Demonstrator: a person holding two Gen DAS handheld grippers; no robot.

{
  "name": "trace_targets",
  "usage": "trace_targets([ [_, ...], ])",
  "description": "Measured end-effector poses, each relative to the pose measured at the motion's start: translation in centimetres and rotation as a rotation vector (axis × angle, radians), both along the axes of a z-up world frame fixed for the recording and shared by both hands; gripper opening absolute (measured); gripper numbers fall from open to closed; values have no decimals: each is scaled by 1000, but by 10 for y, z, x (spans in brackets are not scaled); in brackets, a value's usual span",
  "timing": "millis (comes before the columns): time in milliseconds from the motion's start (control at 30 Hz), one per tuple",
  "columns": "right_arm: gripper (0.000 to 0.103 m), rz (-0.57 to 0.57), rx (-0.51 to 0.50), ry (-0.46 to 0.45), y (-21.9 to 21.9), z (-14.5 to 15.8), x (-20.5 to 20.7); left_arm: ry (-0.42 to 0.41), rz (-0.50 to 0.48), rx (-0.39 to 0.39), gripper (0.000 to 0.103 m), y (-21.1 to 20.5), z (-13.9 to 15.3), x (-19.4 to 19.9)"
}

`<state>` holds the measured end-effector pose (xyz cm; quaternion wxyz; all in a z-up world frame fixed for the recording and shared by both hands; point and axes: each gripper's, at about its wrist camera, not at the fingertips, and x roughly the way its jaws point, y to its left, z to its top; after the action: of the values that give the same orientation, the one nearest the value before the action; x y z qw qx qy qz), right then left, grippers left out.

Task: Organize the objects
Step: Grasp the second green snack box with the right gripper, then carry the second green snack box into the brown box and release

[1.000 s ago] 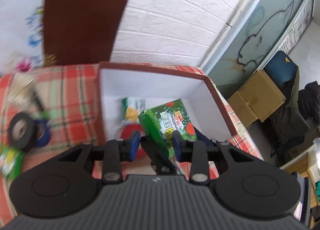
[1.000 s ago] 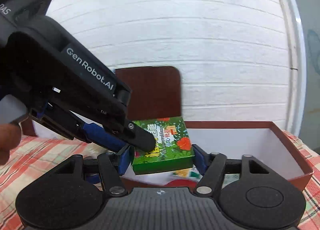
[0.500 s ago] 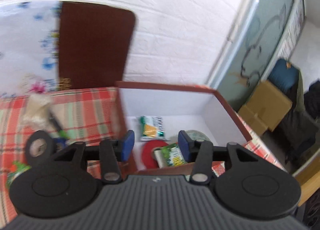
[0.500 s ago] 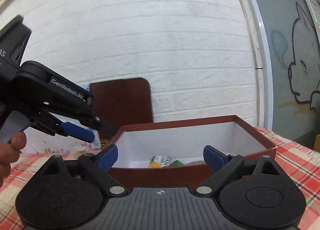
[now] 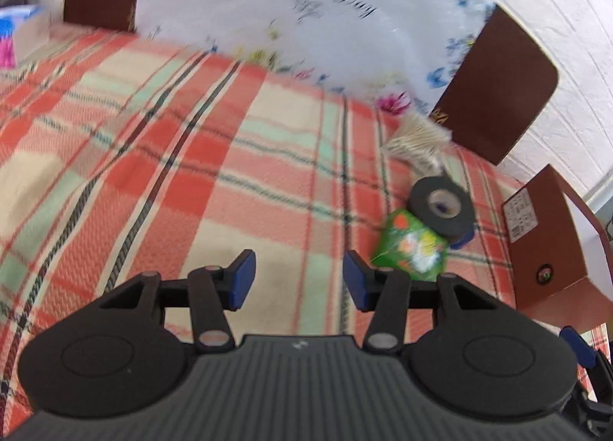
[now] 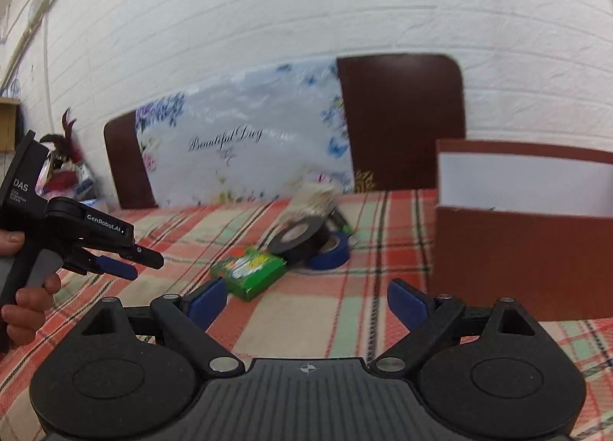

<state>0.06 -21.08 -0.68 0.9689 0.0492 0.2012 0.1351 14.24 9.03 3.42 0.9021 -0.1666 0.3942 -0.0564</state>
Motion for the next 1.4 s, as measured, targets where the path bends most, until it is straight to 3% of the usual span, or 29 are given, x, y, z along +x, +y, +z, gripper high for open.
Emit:
trace_targets([
  [300, 90, -27, -53, 124, 13, -14, 12, -34, -167, -100, 53, -32, -15, 31],
  [600, 90, 90, -153, 147, 52, -18, 45, -25, -299, -110, 54, -49, -9, 47],
  [967, 90, 177, -193, 163, 80, -32, 101, -6, -283, -75, 68, -67, -21, 69],
  [1033, 87, 202, -189, 185, 86, -37, 111, -10, -275, -60, 66, -70, -21, 70],
  [1100, 79, 218, -181, 178, 92, -37, 117, -20, -272, -25, 47, -74, -22, 69],
  [1133, 73, 228, -183, 175, 95, -36, 118, -22, -281, -25, 43, -76, -23, 68],
  [1267, 70, 233, -173, 176, 94, -35, 106, -5, -254, -7, 42, -80, -20, 53],
  [1400, 70, 231, -189, 156, 82, -36, 60, 25, -266, -69, 42, -86, -26, 14],
])
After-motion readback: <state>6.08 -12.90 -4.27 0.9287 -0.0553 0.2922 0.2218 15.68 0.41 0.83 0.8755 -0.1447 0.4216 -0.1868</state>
